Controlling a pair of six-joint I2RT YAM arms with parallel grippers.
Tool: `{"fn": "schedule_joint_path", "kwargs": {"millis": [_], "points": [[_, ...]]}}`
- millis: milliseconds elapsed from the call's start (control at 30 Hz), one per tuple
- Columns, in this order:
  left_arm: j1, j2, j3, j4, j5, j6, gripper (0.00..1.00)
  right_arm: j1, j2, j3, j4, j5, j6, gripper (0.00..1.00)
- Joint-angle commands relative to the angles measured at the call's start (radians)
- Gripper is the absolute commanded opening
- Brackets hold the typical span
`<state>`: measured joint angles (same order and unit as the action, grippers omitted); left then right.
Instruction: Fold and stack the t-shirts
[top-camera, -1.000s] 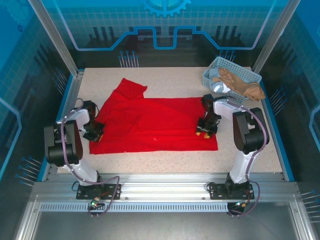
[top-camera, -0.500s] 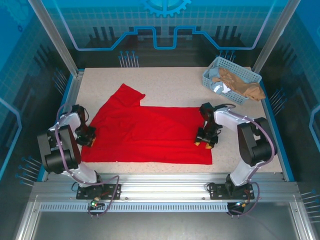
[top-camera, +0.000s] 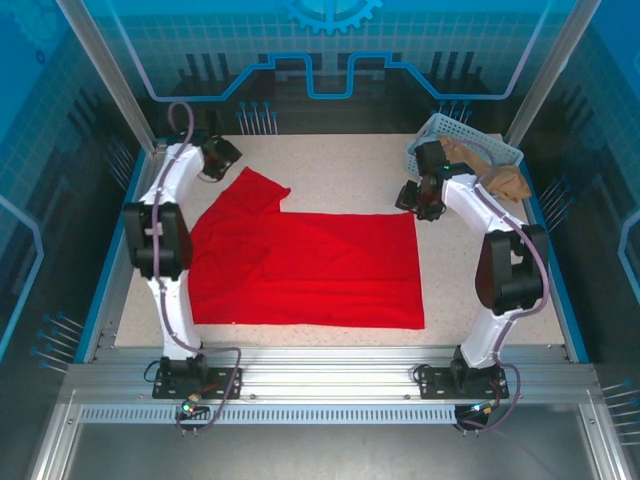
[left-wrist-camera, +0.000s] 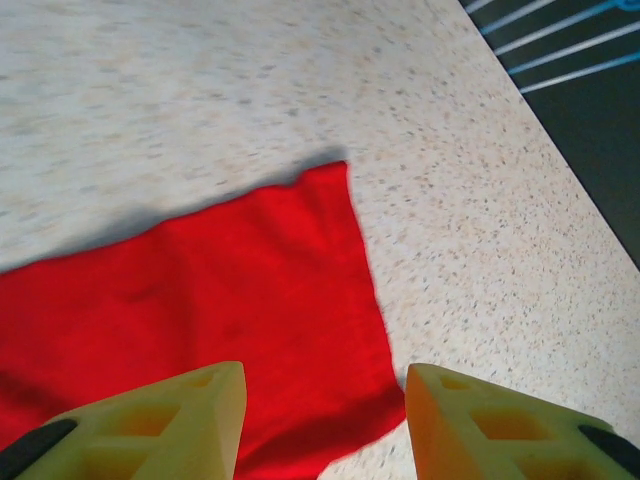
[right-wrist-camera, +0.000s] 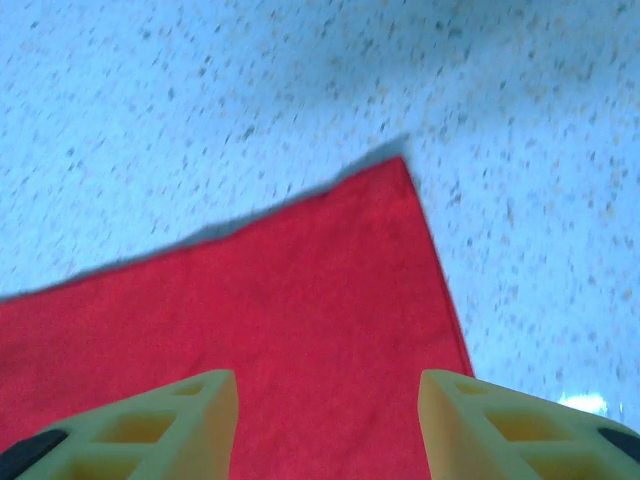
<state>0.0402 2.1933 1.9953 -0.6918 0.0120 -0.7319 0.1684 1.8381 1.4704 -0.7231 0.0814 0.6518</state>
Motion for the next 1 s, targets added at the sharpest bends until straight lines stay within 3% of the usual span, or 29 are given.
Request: {"fn": "schedule_joint_path", "kwargs": {"millis": [0, 200, 367, 633, 733, 967], "points": [[0.004, 0.14, 0.129, 0.002, 0.045, 0.044, 0.47, -0.022, 0.086, 0.061, 0.047, 0.047, -0.02, 0.51], [0.004, 0.286, 0.27, 0.109, 0.057, 0.078, 0.54, -0.045, 0.259, 0.213, -0.018, 0.033, -0.014, 0.51], [0.006, 0.387, 0.39, 0.062, 0.034, 0.075, 0.56, -0.044, 0.368, 0.321, -0.124, 0.067, 0.01, 0.49], [0.006, 0.423, 0.399, 0.044, -0.001, 0.053, 0.6, -0.051, 0.453, 0.387, -0.213, 0.076, 0.022, 0.47], [0.007, 0.434, 0.401, 0.047, 0.001, 0.043, 0.61, -0.053, 0.476, 0.4, -0.206, 0.044, 0.017, 0.42], [0.007, 0.459, 0.411, 0.011, -0.03, 0.059, 0.6, -0.05, 0.483, 0.41, -0.195, 0.001, 0.009, 0.16]]}}
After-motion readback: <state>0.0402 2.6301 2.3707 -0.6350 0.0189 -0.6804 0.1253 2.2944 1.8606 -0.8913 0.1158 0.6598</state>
